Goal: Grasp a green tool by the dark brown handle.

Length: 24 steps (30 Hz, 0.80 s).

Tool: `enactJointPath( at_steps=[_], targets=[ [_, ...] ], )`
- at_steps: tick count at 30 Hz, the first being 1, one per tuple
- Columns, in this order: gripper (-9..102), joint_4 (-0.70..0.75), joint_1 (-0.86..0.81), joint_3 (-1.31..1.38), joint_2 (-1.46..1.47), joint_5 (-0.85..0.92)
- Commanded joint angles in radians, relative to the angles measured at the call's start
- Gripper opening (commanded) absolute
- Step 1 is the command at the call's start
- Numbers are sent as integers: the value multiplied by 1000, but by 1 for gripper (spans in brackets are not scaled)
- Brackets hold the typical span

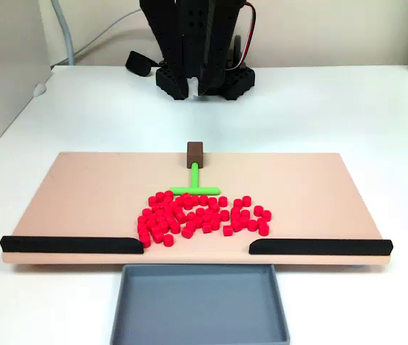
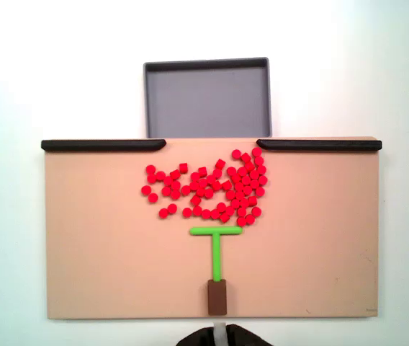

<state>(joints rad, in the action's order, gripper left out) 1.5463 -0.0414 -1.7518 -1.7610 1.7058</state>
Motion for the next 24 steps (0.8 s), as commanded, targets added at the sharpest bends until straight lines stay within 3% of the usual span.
enactJointPath(
  at_steps=[1, 24],
  targets=[
    [0, -5, 8, 32, -8, -5],
    [0, -5, 6, 18, -18, -5]
  ],
)
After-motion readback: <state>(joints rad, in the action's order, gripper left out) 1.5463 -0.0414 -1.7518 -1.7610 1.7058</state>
